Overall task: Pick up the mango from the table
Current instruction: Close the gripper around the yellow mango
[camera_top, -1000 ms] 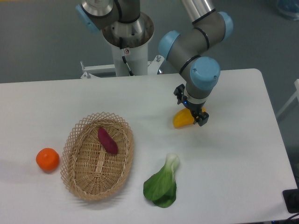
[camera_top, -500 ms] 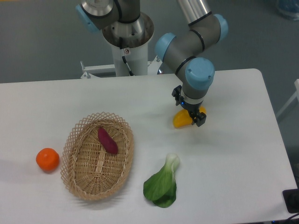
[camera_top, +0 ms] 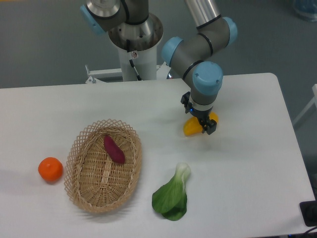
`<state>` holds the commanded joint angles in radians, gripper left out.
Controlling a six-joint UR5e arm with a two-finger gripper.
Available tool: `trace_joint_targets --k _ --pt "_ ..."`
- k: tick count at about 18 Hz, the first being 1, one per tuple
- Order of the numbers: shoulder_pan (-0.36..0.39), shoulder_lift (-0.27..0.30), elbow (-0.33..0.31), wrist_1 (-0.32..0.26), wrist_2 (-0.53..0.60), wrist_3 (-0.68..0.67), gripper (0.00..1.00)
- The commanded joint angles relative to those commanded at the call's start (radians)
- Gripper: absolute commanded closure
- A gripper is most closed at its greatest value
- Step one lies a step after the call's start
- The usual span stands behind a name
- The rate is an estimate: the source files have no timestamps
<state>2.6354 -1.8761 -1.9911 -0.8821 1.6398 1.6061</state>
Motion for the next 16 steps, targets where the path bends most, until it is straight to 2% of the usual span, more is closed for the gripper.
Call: trace_joint_targets --k 7,14,15,16 --pt "-0.002 -0.002 -0.005 0.003 0.003 -0.003 0.0" --pt "-0.005 -0.009 -0.014 0.04 0.043 -0.04 0.0" --pt "-0.006 -0.012 -0.014 0.043 0.048 -0.04 0.03" --pt "-0.006 -0.014 -0.014 0.044 0.049 -0.04 0.14"
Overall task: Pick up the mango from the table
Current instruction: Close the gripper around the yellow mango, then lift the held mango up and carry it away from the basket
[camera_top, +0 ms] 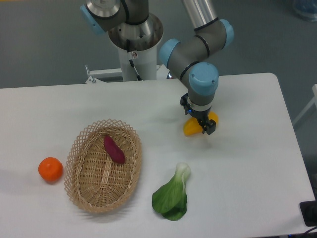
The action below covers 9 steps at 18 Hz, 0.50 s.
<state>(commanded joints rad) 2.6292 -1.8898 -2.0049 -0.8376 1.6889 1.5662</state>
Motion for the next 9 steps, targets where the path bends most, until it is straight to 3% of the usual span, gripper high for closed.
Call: trace_joint_targets --k 4,9 --pt "0.0 0.0 0.006 0.002 0.0 0.0 0.44" --pt "-0.008 0.002 0.086 -0.055 0.046 -0.012 0.47"
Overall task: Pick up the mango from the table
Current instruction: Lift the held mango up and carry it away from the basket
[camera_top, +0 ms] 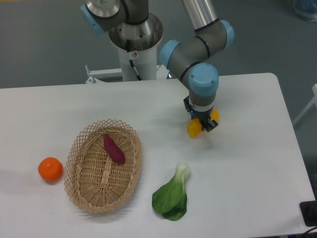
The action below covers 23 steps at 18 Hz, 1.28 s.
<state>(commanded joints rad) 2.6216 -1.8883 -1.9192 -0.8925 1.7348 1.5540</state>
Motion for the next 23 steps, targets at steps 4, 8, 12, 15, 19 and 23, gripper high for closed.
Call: trace_joint_targets --k 4,8,12,15,19,23 --pt "-0.005 -0.002 0.113 -0.182 -0.003 -0.057 0.47" --pt "-0.008 -0.021 0.219 -0.285 -0.011 -0.058 0.46" --pt "-0.003 -0.04 0.295 -0.289 -0.034 -0.066 0.46" --pt "0.015 -0.054 0.345 -0.299 -0.061 -0.08 0.47" --pt "0.054 -0.08 0.42 -0.309 -0.153 -0.08 0.47" --pt "0.067 -0.13 0.491 -0.306 -0.192 -0.118 0.47"
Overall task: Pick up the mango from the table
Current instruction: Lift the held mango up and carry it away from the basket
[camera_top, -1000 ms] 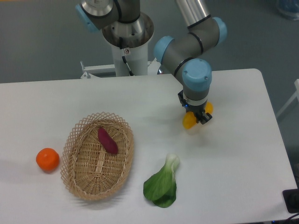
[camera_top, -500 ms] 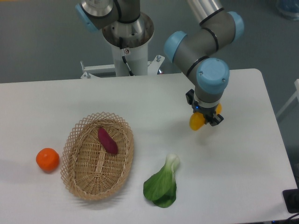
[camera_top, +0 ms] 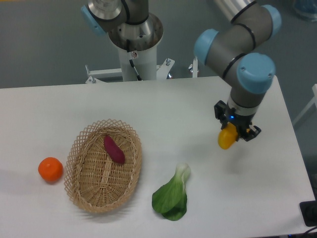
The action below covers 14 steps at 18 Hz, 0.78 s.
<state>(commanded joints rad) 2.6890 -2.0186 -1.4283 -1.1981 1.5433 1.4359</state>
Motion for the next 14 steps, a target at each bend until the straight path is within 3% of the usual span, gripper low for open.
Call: trace_joint_targets --k 6,14 --pt "0.006 -0.066 0.078 0.009 -0.003 -0.003 0.46" --pt "0.008 -0.072 0.083 0.009 -0.006 -0.003 0.46"
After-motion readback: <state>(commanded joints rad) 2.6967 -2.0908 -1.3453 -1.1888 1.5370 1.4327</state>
